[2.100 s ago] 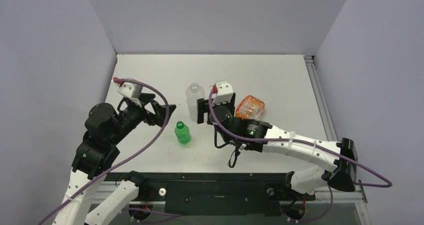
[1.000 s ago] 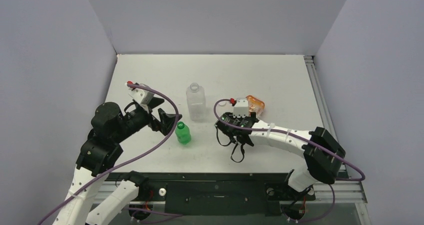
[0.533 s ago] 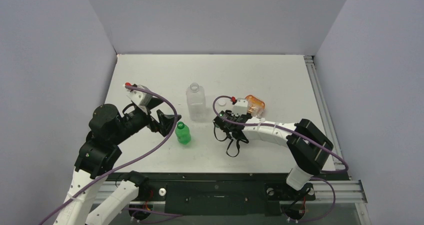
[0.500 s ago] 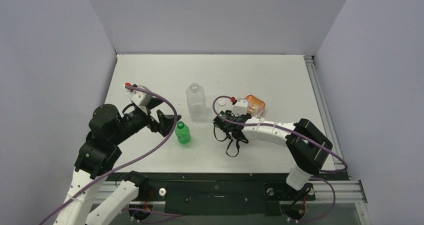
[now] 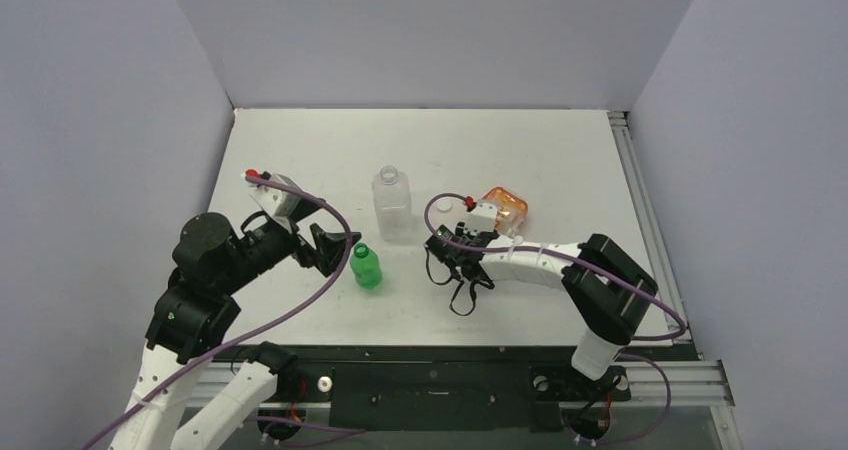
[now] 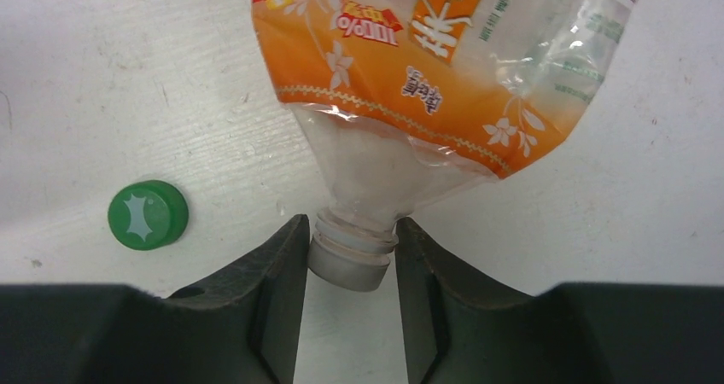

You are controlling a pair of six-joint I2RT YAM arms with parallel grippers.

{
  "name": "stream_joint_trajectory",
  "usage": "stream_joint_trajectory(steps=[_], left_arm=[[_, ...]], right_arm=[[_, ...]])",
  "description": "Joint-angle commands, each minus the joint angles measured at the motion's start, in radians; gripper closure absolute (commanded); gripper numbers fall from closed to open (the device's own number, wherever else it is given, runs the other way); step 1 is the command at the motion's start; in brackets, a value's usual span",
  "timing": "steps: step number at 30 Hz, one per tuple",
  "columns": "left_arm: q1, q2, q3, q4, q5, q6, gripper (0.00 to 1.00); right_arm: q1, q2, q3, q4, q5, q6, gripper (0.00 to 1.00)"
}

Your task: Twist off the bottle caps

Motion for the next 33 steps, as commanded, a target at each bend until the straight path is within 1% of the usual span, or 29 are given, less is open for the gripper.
stream_joint_trajectory(steps=[1,2,4,7,9,13,15,16,17,18,19,21,23,25,27,30,32,33], left_arm=[[-0.001,-0.014,0.016,0.036,0.028,0.010,0.03],[-0.001,-0.015,0.016,0.035,0.029,0.014,0.03],[-0.001,-0.018,0.014,0.032,0.035,0.024,0.03],[-0.001,-0.031,0.003,0.036,0.057,0.040,0.04],[-0.001,-0.045,-0.010,0.046,0.080,0.053,0.03],[-0.001,-0.106,-0.066,0.098,0.169,0.161,0.04],[-0.001,-0.141,-0.100,0.118,0.218,0.259,0.04],[-0.001,-0.150,-0.113,0.117,0.233,0.331,0.04],[-0.001,-0.161,-0.117,0.109,0.256,0.377,0.04],[-0.002,-0.164,-0.116,0.088,0.273,0.473,0.04],[-0.002,-0.168,-0.114,0.075,0.277,0.515,0.04],[-0.001,-0.171,-0.107,0.053,0.299,0.679,0.03],[-0.001,-0.186,-0.118,0.073,0.329,0.766,0.03],[-0.001,-0.205,-0.136,0.117,0.360,0.822,0.04],[-0.001,-0.215,-0.152,0.165,0.393,0.855,0.03],[-0.001,-0.215,-0.178,0.257,0.434,0.860,0.03],[-0.001,-0.205,-0.187,0.346,0.443,0.841,0.04],[-0.001,-0.199,-0.182,0.387,0.443,0.831,0.04]], right_arm=[[-0.007,0.009,-0.022,0.017,0.060,0.038,0.79],[-0.007,-0.001,-0.024,0.015,0.065,0.039,0.88],[-0.007,-0.027,-0.027,-0.005,0.081,0.033,1.00],[0.014,-0.097,-0.019,-0.070,0.133,0.003,1.00],[0.026,-0.172,-0.003,-0.121,0.167,-0.024,1.00],[0.033,-0.353,0.057,-0.195,0.178,-0.120,1.00],[0.034,-0.461,0.098,-0.236,0.160,-0.174,1.00],[0.034,-0.487,0.111,-0.257,0.136,-0.195,1.00],[0.034,-0.542,0.133,-0.268,0.123,-0.223,1.00],[0.034,-0.569,0.142,-0.282,0.092,-0.238,1.00],[0.034,-0.628,0.157,-0.286,0.075,-0.270,1.00],[0.034,-0.706,0.178,-0.287,0.008,-0.321,1.00],[0.036,-0.758,0.215,-0.297,-0.062,-0.367,1.00],[0.049,-0.783,0.267,-0.316,-0.131,-0.405,1.00],[0.076,-0.787,0.329,-0.341,-0.160,-0.441,1.00],[0.140,-0.764,0.435,-0.360,-0.216,-0.494,1.00],[0.191,-0.731,0.504,-0.374,-0.252,-0.525,1.00],[0.233,-0.718,0.525,-0.386,-0.262,-0.533,1.00]])
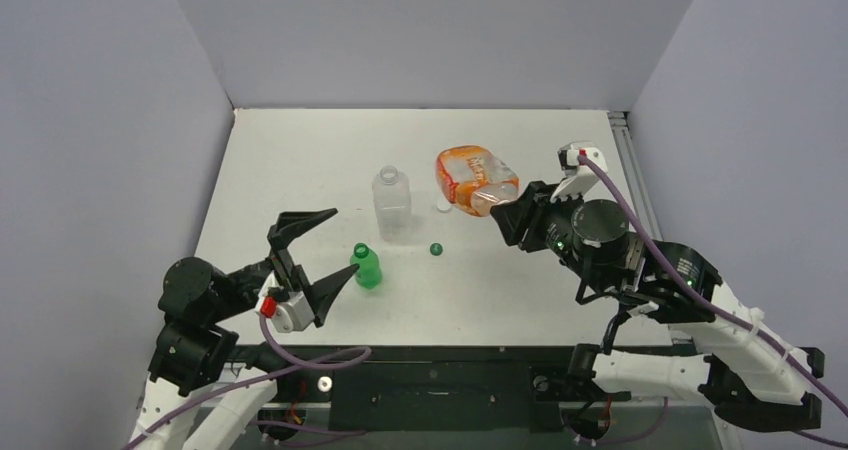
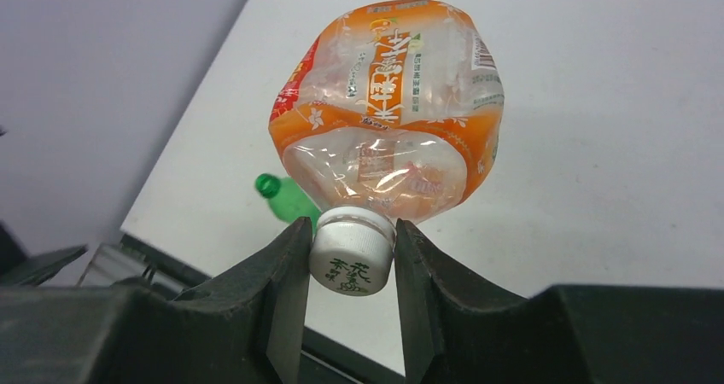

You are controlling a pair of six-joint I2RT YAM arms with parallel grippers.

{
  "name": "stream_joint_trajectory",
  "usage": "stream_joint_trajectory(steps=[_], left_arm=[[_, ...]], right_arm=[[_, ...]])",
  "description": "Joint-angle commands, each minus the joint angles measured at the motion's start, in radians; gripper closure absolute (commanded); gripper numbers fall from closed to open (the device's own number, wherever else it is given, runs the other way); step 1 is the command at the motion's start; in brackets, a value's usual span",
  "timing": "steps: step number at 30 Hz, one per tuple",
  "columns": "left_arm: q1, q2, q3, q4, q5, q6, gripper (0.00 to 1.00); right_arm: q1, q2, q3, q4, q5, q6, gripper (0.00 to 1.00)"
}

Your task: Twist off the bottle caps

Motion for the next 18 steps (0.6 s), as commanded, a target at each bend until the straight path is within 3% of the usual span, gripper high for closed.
stream_joint_trajectory(steps=[1,8,18], left_arm=[[-0.001,0.034,0.003,0.213,0.066,0.037,0.03],[-0.001,0.087,0.075,0.145,0.094,0.153,0.03],[-0.002,0.074,0.124,-0.116,0.138,0.098,0.03]], right_arm=[[0.113,0.080,0.155,-0.040,-0.101,-0.112,1.00],[0.304,0.159,0.317,-0.051,-0.075,-0.142,1.00],[0.378,0.320,0.446,0.005,-0.071,-0.187,1.00]])
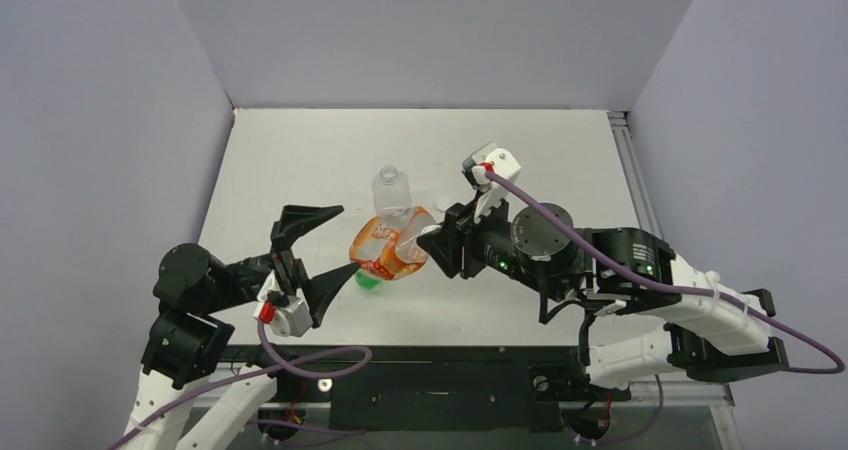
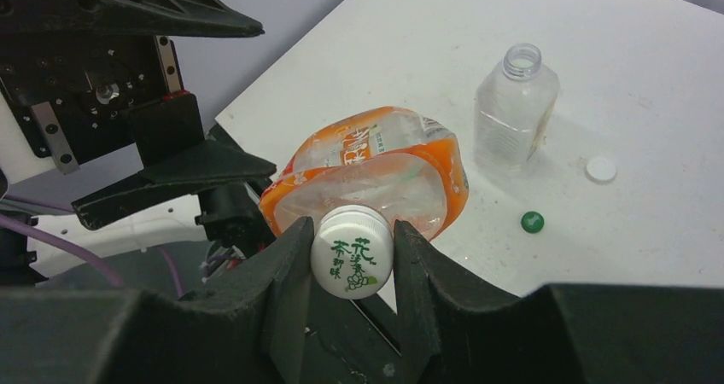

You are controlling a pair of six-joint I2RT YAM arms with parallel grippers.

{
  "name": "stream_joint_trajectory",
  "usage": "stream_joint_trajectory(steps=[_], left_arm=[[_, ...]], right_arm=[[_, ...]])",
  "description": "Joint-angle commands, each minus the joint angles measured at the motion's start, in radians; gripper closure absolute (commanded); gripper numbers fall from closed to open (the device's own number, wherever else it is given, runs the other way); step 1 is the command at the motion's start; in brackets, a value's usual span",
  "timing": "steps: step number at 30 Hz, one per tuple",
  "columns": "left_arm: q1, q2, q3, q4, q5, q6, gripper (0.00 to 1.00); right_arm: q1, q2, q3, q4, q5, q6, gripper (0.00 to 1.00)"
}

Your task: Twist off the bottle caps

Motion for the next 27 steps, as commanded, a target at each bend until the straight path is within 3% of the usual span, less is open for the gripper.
stream_joint_trajectory(steps=[1,7,13,20,27], left_arm=[[-0.002,-0.014,0.039,-0.125,0.037,-0.107,0.03],[-0.001,-0.013,0.068,-0.104,-0.071,-0.537,0.03],[-0.001,-0.049,0.060,-0.052,-0.102,-0.786,0.03],[0.001,-0.105,-0.021,-0.036,-0.167,-0.754,0.03],[-0.001,-0.038,-0.038,0.035,-0.382,-0.679,0.03]], right_arm=[[0.013,0.056,0.065,0.064,0.012,-0.038,1.00],[-0.003,0.170,0.157,0.043,0.078,-0.026,1.00],[-0.058,0.256,0.249,0.015,0.131,0.016,1.00],[-0.104,0.304,0.307,0.043,0.085,0.061,1.00],[-0.096,0.339,0.354,0.064,0.040,0.106,1.00]])
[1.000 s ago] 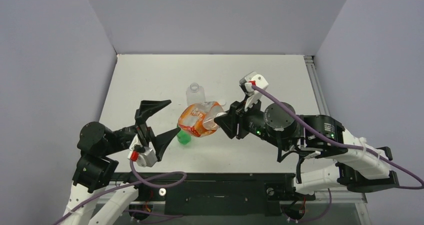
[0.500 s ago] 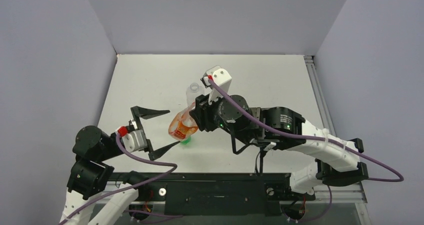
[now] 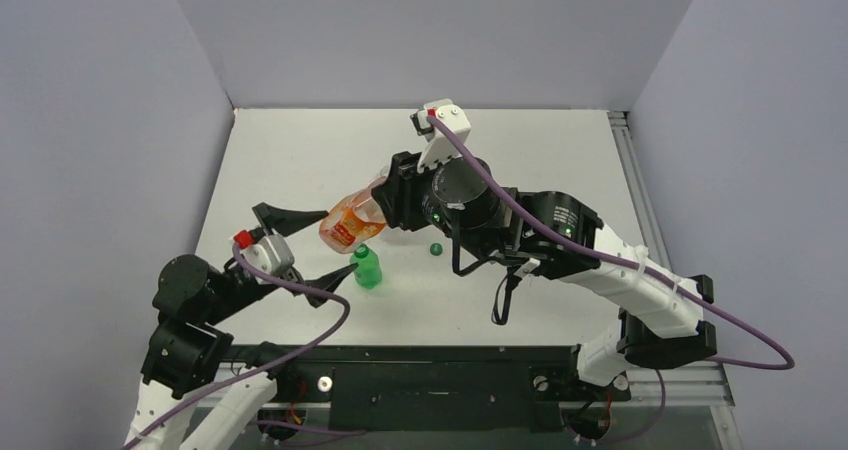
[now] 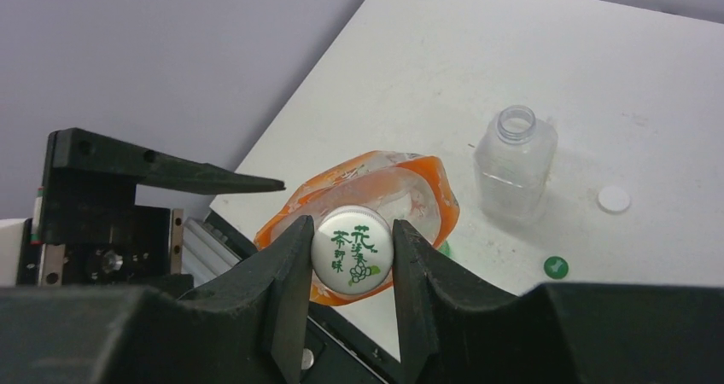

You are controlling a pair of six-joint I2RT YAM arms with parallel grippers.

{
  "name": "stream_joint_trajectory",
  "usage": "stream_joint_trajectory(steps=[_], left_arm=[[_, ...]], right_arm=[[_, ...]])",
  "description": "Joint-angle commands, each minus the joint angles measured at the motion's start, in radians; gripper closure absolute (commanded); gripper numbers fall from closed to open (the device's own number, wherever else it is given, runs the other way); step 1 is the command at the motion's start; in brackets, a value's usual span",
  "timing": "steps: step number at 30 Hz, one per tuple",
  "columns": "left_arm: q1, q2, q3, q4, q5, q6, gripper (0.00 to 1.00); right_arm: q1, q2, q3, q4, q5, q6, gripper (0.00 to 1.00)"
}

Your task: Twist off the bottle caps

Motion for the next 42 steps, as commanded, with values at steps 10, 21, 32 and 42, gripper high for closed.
stream_joint_trajectory(steps=[10,21,32,42], left_arm=[[-0.002,0.062,-0.027,0.111,-0.096,0.046,0.04],[-0.002,0.102,-0.003,0.078,-0.115,0.029,0.03],[-0.002,0.076,-0.004,0.072,-0.107,0.067,0.71],[-0.003,0.060,0.011,0.082,-0.166,0.054,0.81]], right_arm=[[0.009,0.016,0.025,0.127,-0.068,0.090,1.00],[0.018,0.008,-0.061,0.231,-0.091,0.149,1.00],[-0.002,-0.038,-0.130,0.267,-0.105,0.162,1.00],[-0.016,-0.072,-0.106,0.208,-0.051,0.115,0.66]])
